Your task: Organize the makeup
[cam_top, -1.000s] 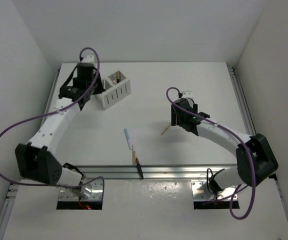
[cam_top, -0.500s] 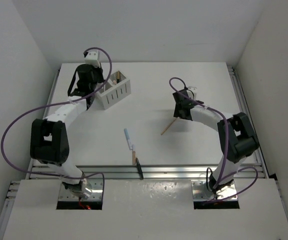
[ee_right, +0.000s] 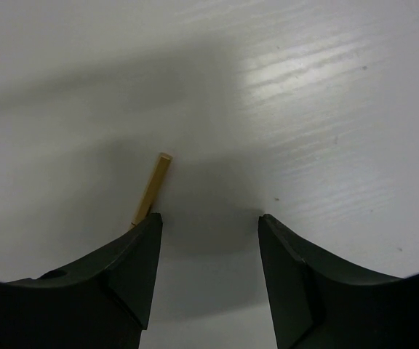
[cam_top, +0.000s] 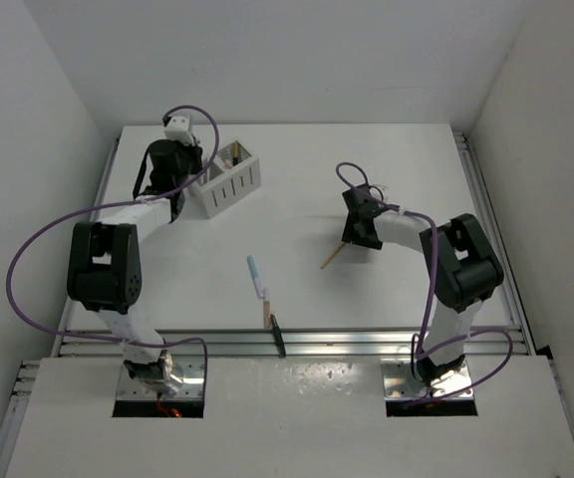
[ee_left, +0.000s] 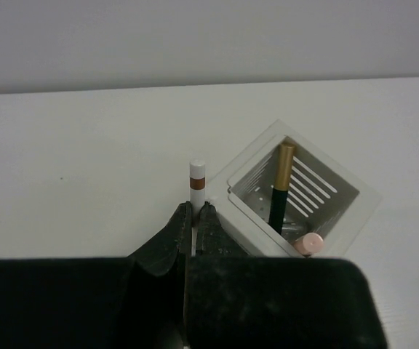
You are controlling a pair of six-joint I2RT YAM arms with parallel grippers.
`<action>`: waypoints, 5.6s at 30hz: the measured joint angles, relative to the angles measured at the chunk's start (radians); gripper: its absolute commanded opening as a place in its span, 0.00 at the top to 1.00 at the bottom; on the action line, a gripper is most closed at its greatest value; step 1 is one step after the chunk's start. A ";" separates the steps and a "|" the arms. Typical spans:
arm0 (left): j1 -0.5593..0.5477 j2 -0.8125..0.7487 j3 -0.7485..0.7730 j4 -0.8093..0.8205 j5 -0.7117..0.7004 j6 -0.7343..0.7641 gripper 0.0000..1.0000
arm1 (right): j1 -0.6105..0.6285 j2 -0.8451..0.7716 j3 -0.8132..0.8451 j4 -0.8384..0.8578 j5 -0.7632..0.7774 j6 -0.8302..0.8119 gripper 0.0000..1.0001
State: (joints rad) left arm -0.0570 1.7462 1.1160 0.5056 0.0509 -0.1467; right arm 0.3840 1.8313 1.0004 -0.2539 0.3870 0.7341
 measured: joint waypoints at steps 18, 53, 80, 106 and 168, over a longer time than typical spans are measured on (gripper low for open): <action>0.009 -0.011 0.020 -0.245 0.076 -0.002 0.58 | 0.003 0.008 0.014 -0.021 -0.064 0.031 0.58; -0.052 -0.160 0.114 -0.589 0.138 0.111 0.55 | -0.031 0.129 0.163 0.022 -0.174 0.073 0.99; -0.119 -0.241 0.058 -0.575 0.829 0.071 0.36 | 0.314 -0.098 0.200 0.875 -0.543 -0.225 0.99; -0.006 -0.255 0.013 -0.414 0.614 0.170 1.00 | 0.271 -0.109 0.087 0.858 -0.459 -0.191 0.17; 0.111 -0.080 0.213 -0.592 0.889 0.338 0.38 | 0.244 0.097 0.342 0.610 -0.460 -0.294 1.00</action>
State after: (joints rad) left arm 0.0540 1.6665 1.3289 -0.0860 0.9401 0.1913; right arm 0.6281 1.9282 1.3422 0.3565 -0.0727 0.4404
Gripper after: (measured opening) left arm 0.586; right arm 0.058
